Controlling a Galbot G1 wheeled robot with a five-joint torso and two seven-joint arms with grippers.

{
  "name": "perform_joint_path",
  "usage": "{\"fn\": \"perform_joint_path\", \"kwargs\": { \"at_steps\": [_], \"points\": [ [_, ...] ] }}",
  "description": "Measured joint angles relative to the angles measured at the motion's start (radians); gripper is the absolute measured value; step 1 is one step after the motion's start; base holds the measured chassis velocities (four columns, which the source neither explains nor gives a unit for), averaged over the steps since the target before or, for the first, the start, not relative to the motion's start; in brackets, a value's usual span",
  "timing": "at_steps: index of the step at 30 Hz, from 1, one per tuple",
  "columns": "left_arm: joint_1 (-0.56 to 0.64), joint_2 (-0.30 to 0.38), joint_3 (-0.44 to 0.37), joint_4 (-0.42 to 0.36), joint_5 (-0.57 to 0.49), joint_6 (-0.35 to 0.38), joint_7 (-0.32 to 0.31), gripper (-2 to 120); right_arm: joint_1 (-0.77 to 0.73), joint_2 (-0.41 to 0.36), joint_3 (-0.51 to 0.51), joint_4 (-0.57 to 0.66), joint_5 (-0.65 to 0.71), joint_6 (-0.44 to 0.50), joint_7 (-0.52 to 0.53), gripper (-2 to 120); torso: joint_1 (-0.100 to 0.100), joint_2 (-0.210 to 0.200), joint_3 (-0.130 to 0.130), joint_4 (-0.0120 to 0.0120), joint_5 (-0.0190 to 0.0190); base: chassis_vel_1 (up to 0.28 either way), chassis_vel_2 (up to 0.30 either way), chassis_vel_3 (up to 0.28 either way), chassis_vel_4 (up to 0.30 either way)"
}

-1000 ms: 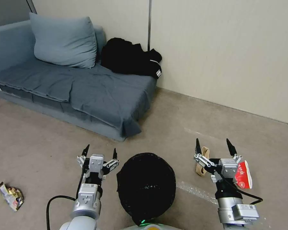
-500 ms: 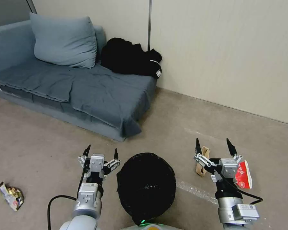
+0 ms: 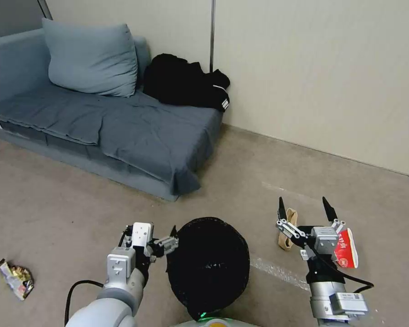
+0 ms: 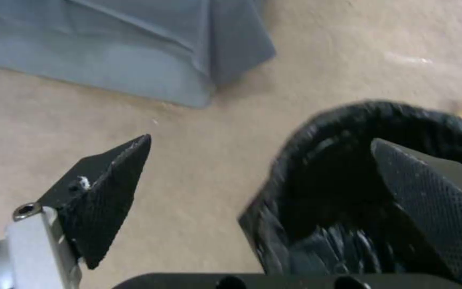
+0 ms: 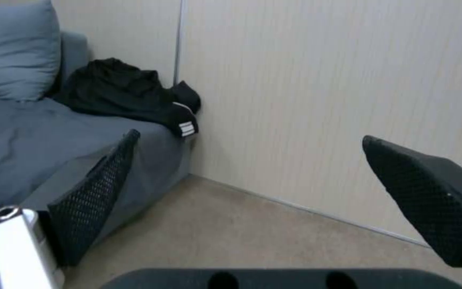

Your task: Pick up the trash bin, then pick up the garbage from the floor and place it into the trash bin.

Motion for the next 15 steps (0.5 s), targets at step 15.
{"fn": "perform_joint_path", "kwargs": {
  "at_steps": [15],
  "points": [
    [0.051, 0.008, 0.023, 0.022, 0.011, -0.002, 0.007, 100, -0.002, 0.0, -0.002, 0.0, -0.008, 0.001, 0.0, 100, 0.0, 0.0, 0.0, 0.0, 0.0, 0.0, 0.0, 0.0, 0.0]
  ]
}}
